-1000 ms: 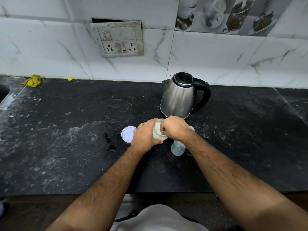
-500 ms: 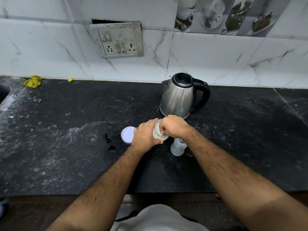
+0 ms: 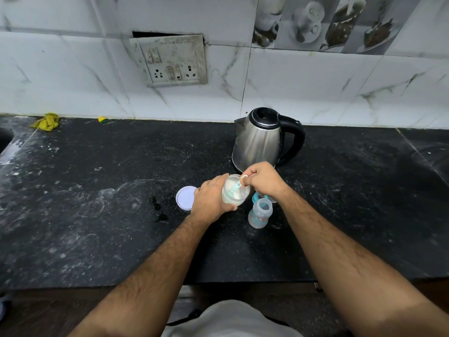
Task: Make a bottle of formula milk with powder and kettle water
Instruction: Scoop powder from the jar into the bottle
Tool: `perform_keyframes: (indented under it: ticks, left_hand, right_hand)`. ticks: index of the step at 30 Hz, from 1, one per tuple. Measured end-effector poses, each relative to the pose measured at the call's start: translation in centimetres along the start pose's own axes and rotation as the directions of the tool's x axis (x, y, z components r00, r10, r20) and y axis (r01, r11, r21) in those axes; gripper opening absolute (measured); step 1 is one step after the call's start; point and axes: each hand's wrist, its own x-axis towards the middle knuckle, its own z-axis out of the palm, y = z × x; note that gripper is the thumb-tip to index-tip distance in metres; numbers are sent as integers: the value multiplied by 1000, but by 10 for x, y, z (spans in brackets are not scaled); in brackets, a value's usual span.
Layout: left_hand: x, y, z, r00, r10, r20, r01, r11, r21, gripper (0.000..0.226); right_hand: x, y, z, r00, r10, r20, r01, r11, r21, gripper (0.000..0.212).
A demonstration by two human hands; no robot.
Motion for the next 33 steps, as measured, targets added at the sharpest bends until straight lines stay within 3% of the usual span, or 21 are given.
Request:
perform_keyframes:
  ticks: [10, 17, 24, 28, 33]
  left_hand:
    - [2, -3, -1, 1000, -6, -8, 5, 999, -51, 92]
    - [4, -16, 4, 1000, -12, -21, 3, 931, -366, 72]
    - [4, -25, 11, 997, -68, -23, 49, 882, -468, 76]
    - [2, -28, 21, 984, -177, -7, 157, 889, -430, 117]
    - [-20, -26, 32, 953, -262, -149, 183, 895, -406, 117]
  right_hand:
    - [1, 7, -3, 992, 95, -87, -76, 976, 203, 6]
    - [-3, 9, -10, 982, 106, -155, -47, 938, 344, 6]
    - [-18, 11, -20, 968, 134, -211, -22, 888, 460, 8]
    - [-27, 20, -26, 959, 137, -249, -8, 889, 457, 9]
    - [-43, 35, -33, 940, 152, -305, 5, 890, 456, 7]
